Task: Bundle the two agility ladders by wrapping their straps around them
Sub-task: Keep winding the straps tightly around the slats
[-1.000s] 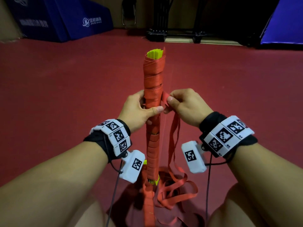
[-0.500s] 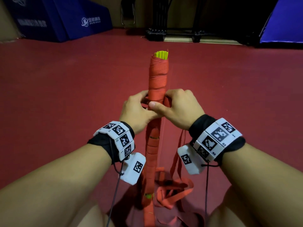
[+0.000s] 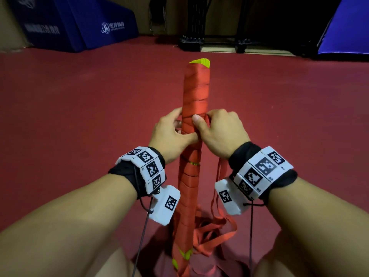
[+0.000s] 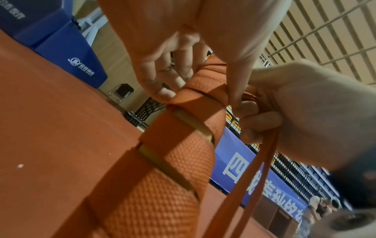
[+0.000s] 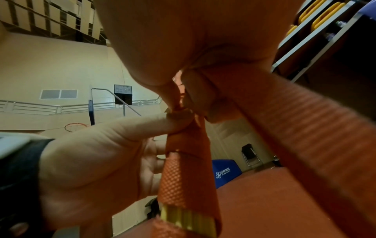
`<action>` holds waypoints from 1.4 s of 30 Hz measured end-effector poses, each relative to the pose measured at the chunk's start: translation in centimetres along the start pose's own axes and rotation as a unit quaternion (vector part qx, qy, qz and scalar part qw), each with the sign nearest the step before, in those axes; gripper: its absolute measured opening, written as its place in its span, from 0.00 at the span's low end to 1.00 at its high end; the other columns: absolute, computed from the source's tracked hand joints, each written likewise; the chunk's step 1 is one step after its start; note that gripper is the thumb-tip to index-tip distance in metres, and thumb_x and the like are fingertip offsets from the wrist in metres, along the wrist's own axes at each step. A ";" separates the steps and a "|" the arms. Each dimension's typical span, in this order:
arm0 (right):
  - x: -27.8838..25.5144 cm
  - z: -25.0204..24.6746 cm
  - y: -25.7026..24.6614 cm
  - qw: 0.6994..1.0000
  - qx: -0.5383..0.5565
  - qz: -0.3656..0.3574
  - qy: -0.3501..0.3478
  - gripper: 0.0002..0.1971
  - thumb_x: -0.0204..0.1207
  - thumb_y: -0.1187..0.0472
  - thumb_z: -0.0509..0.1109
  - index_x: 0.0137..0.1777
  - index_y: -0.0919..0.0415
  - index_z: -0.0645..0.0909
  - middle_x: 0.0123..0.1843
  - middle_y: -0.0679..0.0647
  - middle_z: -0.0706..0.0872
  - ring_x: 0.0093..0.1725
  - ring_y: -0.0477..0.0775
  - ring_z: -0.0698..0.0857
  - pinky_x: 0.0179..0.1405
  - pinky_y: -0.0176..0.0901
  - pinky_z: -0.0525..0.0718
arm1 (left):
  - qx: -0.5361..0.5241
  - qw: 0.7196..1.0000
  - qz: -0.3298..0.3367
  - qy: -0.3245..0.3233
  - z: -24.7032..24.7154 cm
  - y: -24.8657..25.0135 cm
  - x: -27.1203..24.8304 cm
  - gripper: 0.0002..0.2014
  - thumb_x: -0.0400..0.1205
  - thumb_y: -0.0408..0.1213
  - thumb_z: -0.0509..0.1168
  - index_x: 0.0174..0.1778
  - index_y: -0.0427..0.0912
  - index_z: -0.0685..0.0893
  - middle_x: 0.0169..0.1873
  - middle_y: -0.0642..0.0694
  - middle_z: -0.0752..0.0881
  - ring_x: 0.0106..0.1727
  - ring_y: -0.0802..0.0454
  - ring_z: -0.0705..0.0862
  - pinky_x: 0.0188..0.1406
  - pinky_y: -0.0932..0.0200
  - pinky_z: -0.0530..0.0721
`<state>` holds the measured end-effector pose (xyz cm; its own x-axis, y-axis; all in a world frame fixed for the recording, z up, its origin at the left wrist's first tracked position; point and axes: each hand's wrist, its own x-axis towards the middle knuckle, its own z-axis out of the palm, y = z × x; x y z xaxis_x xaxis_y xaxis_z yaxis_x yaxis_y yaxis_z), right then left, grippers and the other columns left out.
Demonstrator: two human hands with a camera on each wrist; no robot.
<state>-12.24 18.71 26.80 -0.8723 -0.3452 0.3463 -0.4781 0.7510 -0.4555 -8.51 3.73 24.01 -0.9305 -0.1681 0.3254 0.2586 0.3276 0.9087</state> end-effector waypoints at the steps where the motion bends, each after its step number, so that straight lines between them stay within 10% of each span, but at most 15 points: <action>1: 0.0 0.1 0.0 1.000 -0.008 0.004 -0.002 0.30 0.81 0.33 0.57 0.50 0.61 0.84 0.48 0.66 0.87 0.54 0.73 0.83 0.50 0.54 0.79 | 0.011 1.000 0.001 0.000 -0.1 -0.1 0.0 0.27 0.60 0.49 0.77 0.56 0.68 0.86 0.46 0.50 0.93 0.45 0.50 0.91 0.44 0.56 0.86; 4: 0.0 0.4 0.1 1.000 -0.018 0.003 -0.003 0.38 0.68 0.23 0.52 0.45 0.58 0.83 0.42 0.64 0.86 0.47 0.71 0.84 0.43 0.52 0.80 | 0.045 0.999 -0.007 -0.003 -0.3 -0.3 0.0 0.30 0.59 0.51 0.78 0.60 0.64 0.87 0.46 0.52 0.94 0.46 0.52 0.92 0.47 0.51 0.90; 11: 0.0 -0.2 0.0 0.999 0.043 -0.018 -0.026 0.18 0.80 0.38 0.67 0.43 0.54 0.83 0.40 0.59 0.86 0.46 0.69 0.84 0.44 0.53 0.80 | 0.020 0.999 -0.041 -0.014 0.0 0.1 -0.1 0.21 0.58 0.46 0.80 0.47 0.56 0.88 0.38 0.55 0.91 0.39 0.57 0.88 0.45 0.52 0.88; 16: -0.1 -0.6 0.6 0.998 0.060 -0.013 -0.004 0.18 0.79 0.39 0.69 0.46 0.55 0.86 0.39 0.57 0.87 0.47 0.67 0.84 0.47 0.54 0.82 | 0.034 0.999 -0.011 -0.032 0.0 0.0 0.1 0.30 0.64 0.40 0.79 0.63 0.51 0.82 0.53 0.50 0.91 0.55 0.49 0.89 0.59 0.42 0.88; 24: -0.3 -0.4 0.1 0.999 0.046 0.007 0.012 0.17 0.78 0.41 0.68 0.38 0.55 0.80 0.37 0.58 0.85 0.45 0.68 0.84 0.42 0.47 0.75 | 0.060 0.998 -0.008 0.022 0.0 -0.1 -0.6 0.25 0.64 0.45 0.80 0.57 0.53 0.83 0.50 0.54 0.91 0.45 0.49 0.91 0.47 0.48 0.91; 30: -0.8 0.4 -1.0 1.000 0.024 -0.007 -0.004 0.35 0.61 0.19 0.63 0.45 0.53 0.80 0.40 0.57 0.86 0.44 0.66 0.86 0.43 0.54 0.85 | 0.105 0.994 0.008 0.035 -0.5 0.1 -0.8 0.26 0.67 0.45 0.79 0.61 0.57 0.81 0.45 0.58 0.92 0.45 0.60 0.90 0.44 0.61 0.85; 36: -0.5 -0.7 -0.6 0.997 0.053 -0.051 -0.018 0.27 0.77 0.32 0.67 0.50 0.59 0.82 0.39 0.56 0.85 0.44 0.65 0.85 0.44 0.56 0.82 | -0.008 0.999 -0.025 -0.023 -0.2 -0.4 -0.2 0.38 0.57 0.48 0.78 0.65 0.53 0.79 0.50 0.50 0.92 0.52 0.51 0.91 0.55 0.46 0.90; 42: -0.3 -1.2 0.3 0.996 0.047 -0.068 -0.028 0.24 0.82 0.36 0.62 0.52 0.57 0.85 0.40 0.55 0.87 0.43 0.64 0.85 0.46 0.58 0.82 | -0.043 0.997 -0.012 -0.058 -0.2 0.0 0.0 0.30 0.58 0.47 0.77 0.58 0.46 0.87 0.46 0.50 0.92 0.47 0.57 0.90 0.51 0.57 0.86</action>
<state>-12.01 19.72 27.56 -0.8021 -0.4722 0.3656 -0.5972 0.6403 -0.4831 -8.48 3.53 24.07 -0.9591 -0.0653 0.2756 0.2525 0.2436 0.9364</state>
